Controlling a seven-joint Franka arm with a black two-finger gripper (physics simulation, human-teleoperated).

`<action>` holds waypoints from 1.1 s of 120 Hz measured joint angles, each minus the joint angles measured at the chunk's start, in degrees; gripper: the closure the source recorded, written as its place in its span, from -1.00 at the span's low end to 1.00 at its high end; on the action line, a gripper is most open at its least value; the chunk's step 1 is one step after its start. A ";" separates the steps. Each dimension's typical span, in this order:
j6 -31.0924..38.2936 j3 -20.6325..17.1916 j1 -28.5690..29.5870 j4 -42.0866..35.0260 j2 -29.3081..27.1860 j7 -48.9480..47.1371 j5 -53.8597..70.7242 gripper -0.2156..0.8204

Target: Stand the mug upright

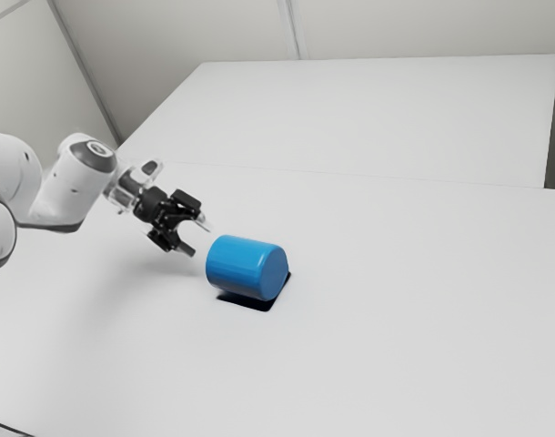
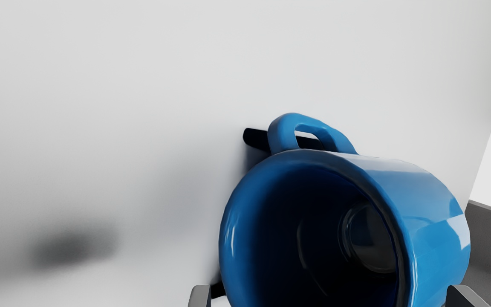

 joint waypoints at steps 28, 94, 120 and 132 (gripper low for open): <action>-0.04 -0.09 -0.49 -3.08 0.28 1.69 -7.01 -0.58; 0.09 -1.78 -1.25 -3.32 1.00 2.33 -14.94 -0.24; 0.62 -2.64 -1.58 -2.91 1.01 1.07 -14.86 0.57; 1.22 -3.60 -1.65 -2.18 0.93 0.48 -14.98 0.73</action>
